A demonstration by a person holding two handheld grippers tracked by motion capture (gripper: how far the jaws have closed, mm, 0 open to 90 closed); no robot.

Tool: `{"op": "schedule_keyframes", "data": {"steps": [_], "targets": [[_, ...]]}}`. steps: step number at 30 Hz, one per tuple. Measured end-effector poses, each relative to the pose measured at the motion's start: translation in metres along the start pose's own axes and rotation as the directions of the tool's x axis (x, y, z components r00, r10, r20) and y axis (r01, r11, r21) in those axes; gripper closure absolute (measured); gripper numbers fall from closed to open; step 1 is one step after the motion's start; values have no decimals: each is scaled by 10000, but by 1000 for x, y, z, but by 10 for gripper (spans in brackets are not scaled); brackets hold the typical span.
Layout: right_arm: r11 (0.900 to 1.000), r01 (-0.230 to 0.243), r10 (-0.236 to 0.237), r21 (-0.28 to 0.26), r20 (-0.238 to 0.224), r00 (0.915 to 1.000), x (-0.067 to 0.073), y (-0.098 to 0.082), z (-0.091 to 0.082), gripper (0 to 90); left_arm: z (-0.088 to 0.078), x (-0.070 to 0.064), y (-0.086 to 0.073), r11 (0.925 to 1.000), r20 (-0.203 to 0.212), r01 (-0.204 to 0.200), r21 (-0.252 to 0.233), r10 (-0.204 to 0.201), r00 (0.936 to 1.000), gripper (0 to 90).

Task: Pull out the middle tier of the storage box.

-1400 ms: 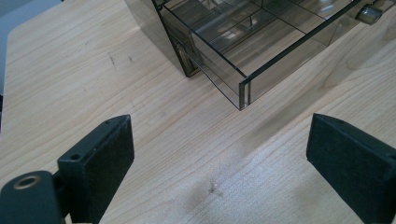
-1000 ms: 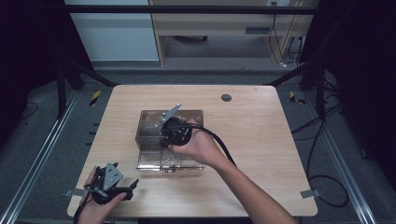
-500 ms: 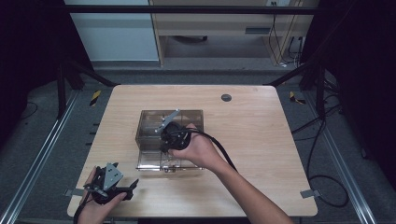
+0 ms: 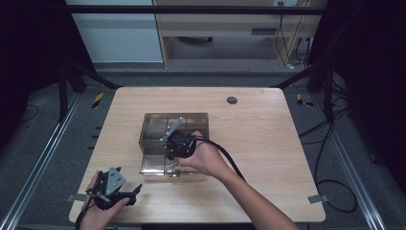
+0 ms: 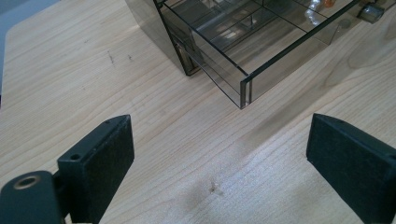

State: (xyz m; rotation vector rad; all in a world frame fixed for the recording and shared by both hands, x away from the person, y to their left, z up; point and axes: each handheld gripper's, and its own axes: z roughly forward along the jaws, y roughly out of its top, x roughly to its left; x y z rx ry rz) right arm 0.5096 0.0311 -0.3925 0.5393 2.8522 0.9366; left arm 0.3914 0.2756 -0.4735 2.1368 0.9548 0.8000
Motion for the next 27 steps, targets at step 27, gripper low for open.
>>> {"op": "schedule_keyframes", "data": {"steps": [27], "targets": [[9986, -510, 510, 104, 23, 9987, -9, -17, 23, 777, 1, -1, -1, 9999, 159, 102, 61, -103, 9998, 77]]}}
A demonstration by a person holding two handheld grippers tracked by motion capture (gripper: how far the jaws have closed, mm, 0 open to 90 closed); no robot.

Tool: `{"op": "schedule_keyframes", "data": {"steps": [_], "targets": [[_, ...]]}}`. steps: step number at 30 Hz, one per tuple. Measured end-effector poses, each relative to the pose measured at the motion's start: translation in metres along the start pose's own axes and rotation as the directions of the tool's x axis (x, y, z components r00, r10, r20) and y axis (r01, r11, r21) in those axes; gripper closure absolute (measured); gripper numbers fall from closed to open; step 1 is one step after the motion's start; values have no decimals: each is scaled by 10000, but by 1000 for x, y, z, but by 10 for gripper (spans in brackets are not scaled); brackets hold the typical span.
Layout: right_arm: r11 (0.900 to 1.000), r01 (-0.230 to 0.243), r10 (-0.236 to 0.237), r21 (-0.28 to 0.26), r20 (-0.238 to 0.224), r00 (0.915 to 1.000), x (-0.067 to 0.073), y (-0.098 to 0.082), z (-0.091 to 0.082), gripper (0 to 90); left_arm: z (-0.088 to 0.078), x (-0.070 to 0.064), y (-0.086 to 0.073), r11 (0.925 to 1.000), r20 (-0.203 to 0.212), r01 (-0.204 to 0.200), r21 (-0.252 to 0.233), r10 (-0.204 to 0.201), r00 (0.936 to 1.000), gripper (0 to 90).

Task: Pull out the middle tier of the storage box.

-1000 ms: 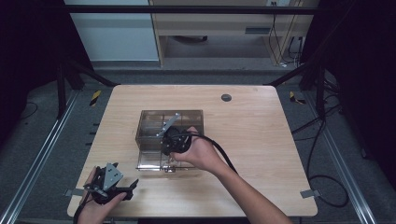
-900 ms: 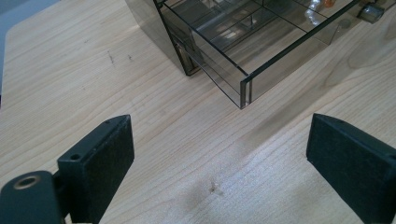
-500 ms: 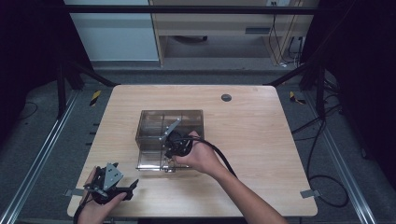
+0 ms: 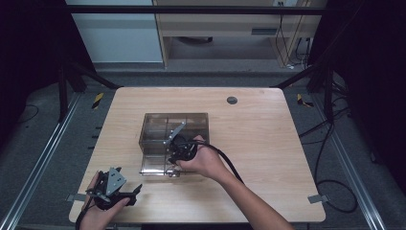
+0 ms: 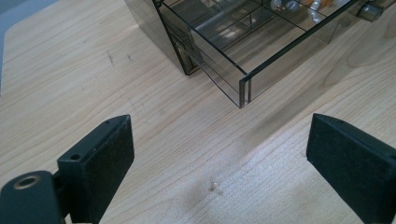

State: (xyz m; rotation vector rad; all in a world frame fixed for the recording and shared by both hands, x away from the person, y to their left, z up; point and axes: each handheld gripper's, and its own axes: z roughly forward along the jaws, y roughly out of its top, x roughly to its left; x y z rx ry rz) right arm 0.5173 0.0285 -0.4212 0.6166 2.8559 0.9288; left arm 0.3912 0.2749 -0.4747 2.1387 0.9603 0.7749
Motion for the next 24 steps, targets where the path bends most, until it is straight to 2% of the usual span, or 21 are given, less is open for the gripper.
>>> {"op": "schedule_keyframes", "data": {"steps": [6, 12, 18, 22, 24], "targets": [[9996, 58, -55, -259, 102, 9999, 3, 0, -11, 792, 0, 1, 0, 9999, -157, -98, -23, 97, 9998, 77], [9986, 144, -128, -506, 329, 9994, 9, -5, -24, 829, 0, 2, -1, 10000, -208, 26, 80, -24, 9998, 82], [9952, -172, 229, -962, 591, 9980, 13, -15, -39, 898, 0, 2, -1, 9997, -368, 182, 137, -176, 9992, 82], [9909, -364, 463, -1297, 743, 9962, 15, -25, -48, 900, 0, 5, -1, 9984, -458, 566, 80, -561, 9974, 86], [9888, -363, 494, -1447, 883, 9949, 17, -30, -52, 900, 1, 6, -1, 9983, -510, 556, 157, -548, 9972, 90]]}}
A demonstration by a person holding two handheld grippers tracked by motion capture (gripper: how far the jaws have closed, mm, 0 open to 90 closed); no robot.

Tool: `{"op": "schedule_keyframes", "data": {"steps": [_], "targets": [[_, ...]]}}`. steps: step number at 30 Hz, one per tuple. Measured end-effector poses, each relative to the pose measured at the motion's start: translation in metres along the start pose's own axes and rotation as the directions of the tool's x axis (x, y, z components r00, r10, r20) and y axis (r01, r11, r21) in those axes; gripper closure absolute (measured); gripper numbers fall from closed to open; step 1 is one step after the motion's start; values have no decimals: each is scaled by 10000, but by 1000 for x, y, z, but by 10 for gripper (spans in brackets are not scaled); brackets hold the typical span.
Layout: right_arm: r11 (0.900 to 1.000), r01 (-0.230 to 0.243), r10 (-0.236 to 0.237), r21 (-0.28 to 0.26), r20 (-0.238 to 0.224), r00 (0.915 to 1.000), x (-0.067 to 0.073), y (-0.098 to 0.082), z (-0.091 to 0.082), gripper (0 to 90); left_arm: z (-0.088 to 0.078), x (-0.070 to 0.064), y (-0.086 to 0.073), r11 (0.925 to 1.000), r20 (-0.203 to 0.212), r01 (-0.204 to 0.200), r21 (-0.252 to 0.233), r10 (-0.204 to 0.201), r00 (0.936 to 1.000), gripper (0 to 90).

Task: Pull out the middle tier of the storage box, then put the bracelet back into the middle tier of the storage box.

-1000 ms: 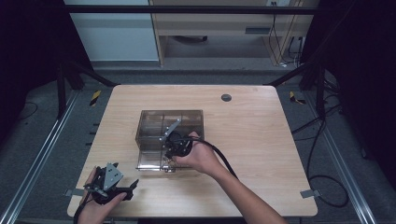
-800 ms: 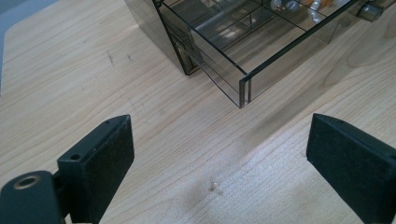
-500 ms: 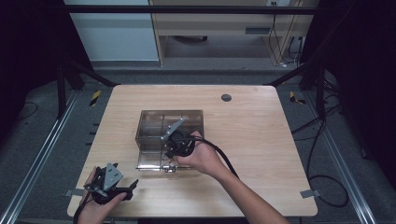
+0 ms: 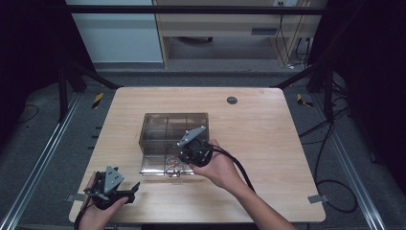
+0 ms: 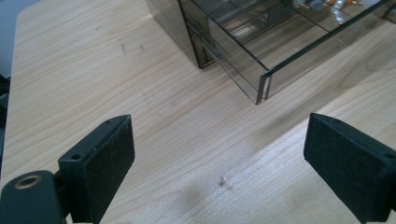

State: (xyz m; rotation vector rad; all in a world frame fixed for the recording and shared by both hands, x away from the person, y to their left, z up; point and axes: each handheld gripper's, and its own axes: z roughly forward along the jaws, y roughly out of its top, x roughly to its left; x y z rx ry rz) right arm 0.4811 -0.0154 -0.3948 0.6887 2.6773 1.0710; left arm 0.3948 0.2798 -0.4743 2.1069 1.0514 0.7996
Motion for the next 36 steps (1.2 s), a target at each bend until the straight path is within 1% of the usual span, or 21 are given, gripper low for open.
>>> {"op": "schedule_keyframes", "data": {"steps": [2, 4, 8, 11, 13, 15, 19, 21, 24, 26, 29, 31, 32, 33, 34, 35, 36], "targets": [[9999, -61, 62, -141, 59, 10000, 2, -5, -4, 900, -1, 2, 1, 10000, -43, 79, -52, -79, 10000, 91], [9995, -155, 157, -272, 71, 9999, 5, -11, -6, 900, -3, 5, 1, 9996, -216, 210, -171, -214, 9995, 96], [9981, -360, 363, -494, 39, 9993, 10, -23, -7, 900, -6, 12, 0, 9973, -536, 684, -251, -697, 9961, 120], [9969, -470, 473, -626, 39, 9989, 12, -30, -9, 900, -8, 15, 2, 9965, -586, 766, -346, -786, 9952, 131], [9956, -582, 591, -734, 104, 9982, 13, -34, -11, 900, -9, 16, 6, 9969, -605, 683, -381, -705, 9957, 148], [9953, -618, 632, -744, 175, 9978, 14, -38, -12, 900, -11, 17, 13, 9974, -662, 579, -431, -606, 9960, 159], [9951, -672, 689, -720, 221, 9974, 17, -46, -13, 900, -17, 21, 32, 9980, -632, 363, -525, -396, 9972, 202], [9945, -741, 761, -735, 248, 9968, 18, -49, -13, 900, -19, 24, 43, 9978, -462, 335, -572, -361, 9983, 229], [9939, -816, 837, -735, 252, 9962, 20, -54, -13, 900, -20, 27, 60, 9966, -338, 271, -777, -298, 9990, 268], [9926, -936, 956, -770, 234, 9951, 20, -57, -13, 900, -20, 28, 71, 9956, -159, 232, -912, -247, 9996, 297], [9909, -1025, 1053, -871, 278, 9940, 21, -61, -11, 900, -17, 28, 85, 9940, 273, 349, -1033, -322, 9991, 348], [9893, -1148, 1175, -905, 254, 9927, 22, -64, -10, 900, -13, 27, 93, 9945, 230, 283, -1006, -261, 9994, 363], [9893, -1151, 1178, -901, 245, 9927, 23, -65, -9, 900, -11, 27, 97, 9946, 272, 306, -992, -280, 9992, 377], [9892, -1171, 1195, -876, 224, 9926, 24, -66, -7, 900, -9, 26, 100, 9947, 181, 296, -980, -279, 9994, 393], [9899, -1132, 1161, -857, 291, 9928, 25, -67, -6, 900, -6, 24, 104, 9951, -29, 179, -977, -183, 9998, 394], [9900, -1100, 1131, -879, 318, 9931, 26, -67, -6, 900, -4, 22, 108, 9957, -6, 123, -918, -124, 9999, 395], [9896, -1130, 1164, -892, 333, 9926, 27, -67, -6, 900, -1, 20, 111, 9957, 176, 156, -911, -141, 9997, 403]]}}
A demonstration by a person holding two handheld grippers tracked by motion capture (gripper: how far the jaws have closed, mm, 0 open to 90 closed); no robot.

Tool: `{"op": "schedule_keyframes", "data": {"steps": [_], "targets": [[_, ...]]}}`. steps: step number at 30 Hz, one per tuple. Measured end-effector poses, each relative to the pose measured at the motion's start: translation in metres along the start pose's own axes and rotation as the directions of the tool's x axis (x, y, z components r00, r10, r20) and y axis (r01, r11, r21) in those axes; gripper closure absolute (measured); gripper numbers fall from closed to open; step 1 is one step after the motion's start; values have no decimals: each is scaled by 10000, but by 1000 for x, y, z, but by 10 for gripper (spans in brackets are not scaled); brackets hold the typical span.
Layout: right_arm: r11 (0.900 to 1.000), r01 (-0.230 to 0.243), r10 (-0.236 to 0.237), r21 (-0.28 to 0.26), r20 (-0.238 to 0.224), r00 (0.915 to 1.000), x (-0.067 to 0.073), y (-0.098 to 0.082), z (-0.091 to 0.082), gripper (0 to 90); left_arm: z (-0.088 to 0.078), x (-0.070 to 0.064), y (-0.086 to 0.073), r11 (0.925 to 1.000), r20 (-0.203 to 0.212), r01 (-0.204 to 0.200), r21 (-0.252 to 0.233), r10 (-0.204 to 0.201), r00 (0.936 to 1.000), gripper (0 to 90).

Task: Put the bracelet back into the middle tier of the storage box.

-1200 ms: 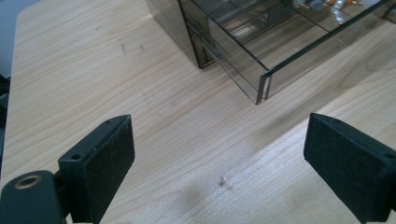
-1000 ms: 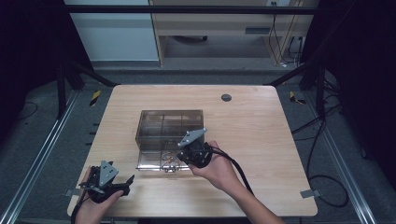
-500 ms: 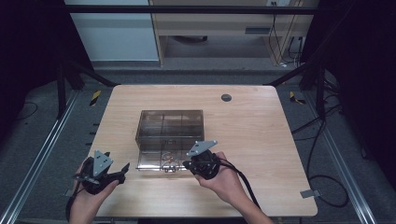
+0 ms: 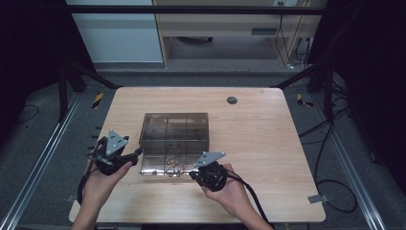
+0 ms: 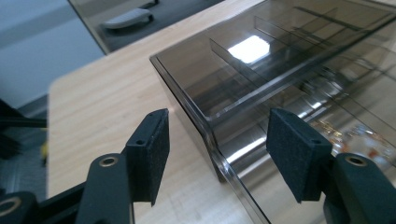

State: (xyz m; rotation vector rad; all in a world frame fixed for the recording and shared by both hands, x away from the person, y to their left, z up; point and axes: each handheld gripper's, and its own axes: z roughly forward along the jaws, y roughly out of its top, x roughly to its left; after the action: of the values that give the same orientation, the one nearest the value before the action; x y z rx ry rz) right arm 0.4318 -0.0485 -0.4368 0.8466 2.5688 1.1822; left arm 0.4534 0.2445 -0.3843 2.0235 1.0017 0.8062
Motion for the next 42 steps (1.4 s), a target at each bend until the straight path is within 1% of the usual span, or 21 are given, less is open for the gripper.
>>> {"op": "schedule_keyframes", "data": {"steps": [4, 6, 7, 10, 11, 13, 14, 16, 18, 20, 22, 24, 26, 28, 30, 32, 35, 37, 40, 42], "targets": [[9999, -76, 76, -110, -6, 10000, 2, -1, 1, 900, 11, -8, 14, 10000, 551, 66, 27, -67, 9985, 462], [9999, -57, 57, -134, -2, 10000, 4, -1, 2, 900, 15, -11, 20, 10000, 809, 75, -7, -74, 9967, 485], [9999, -62, 62, -141, -8, 10000, 5, -1, 3, 900, 16, -13, 24, 9999, 947, 135, -38, -131, 9954, 511], [9999, 4, -3, -107, 69, 10000, 7, -2, 5, 900, 22, -17, 33, 9998, 1097, 176, -33, -171, 9938, 574], [9999, -46, 47, -116, 57, 10000, 7, -3, 6, 900, 24, -18, 35, 9999, 1123, 148, -1, -147, 9936, 595], [9999, -137, 137, -63, 15, 9999, 8, -5, 8, 900, 28, -20, 39, 9999, 1301, 109, -23, -105, 9914, 666], [9999, -153, 153, 3, -9, 9999, 9, -6, 9, 900, 31, -21, 41, 9998, 1369, 175, -49, -167, 9904, 687], [9996, -269, 269, 14, -39, 9996, 9, -7, 10, 900, 34, -22, 43, 9997, 1355, 220, -64, -210, 9906, 730], [9996, -259, 259, -81, -26, 9997, 11, -6, 8, 900, 36, -22, 45, 9996, 1320, 275, -54, -265, 9909, 771], [9996, -208, 208, -201, 14, 9998, 12, -6, 5, 900, 39, -21, 46, 9989, 1328, 455, -89, -439, 9902, 813], [9995, -229, 229, -235, -2, 9997, 12, -6, 4, 900, 43, -18, 49, 9990, 1380, 431, 71, -437, 9895, 839], [9996, -199, 200, -208, 55, 9998, 13, -7, 2, 900, 46, -15, 51, 9983, 1388, 566, 134, -579, 9886, 864], [9998, -62, 63, -174, 52, 10000, 16, -6, 0, 900, 46, -12, 54, 9978, 1363, 644, 182, -663, 9884, 885], [9999, 104, -103, -114, 100, 9999, 18, -4, -1, 900, 46, -10, 56, 9975, 1421, 677, 186, -697, 9874, 895], [9998, 159, -158, -139, 81, 9998, 18, -2, -1, 900, 46, -10, 57, 9970, 1449, 756, 168, -772, 9864, 895], [9998, 192, -190, -98, 172, 9997, 18, -1, 0, 900, 47, -10, 57, 9969, 1455, 772, 168, -788, 9862, 895], [9997, 204, -199, -137, 353, 9992, 20, -4, 2, 900, 48, -12, 53, 9963, 1423, 844, 188, -862, 9861, 894], [9998, 74, -68, -210, 318, 9995, 23, -7, 4, 900, 50, -14, 50, 9952, 1452, 968, 158, -980, 9845, 894], [9997, 78, -70, -217, 375, 9993, 27, -11, 7, 900, 54, -18, 48, 9965, 1380, 805, 218, -827, 9870, 890], [9996, -31, 41, -280, 368, 9993, 26, -14, 9, 900, 57, -21, 48, 9974, 1389, 667, 289, -701, 9878, 886]]}}
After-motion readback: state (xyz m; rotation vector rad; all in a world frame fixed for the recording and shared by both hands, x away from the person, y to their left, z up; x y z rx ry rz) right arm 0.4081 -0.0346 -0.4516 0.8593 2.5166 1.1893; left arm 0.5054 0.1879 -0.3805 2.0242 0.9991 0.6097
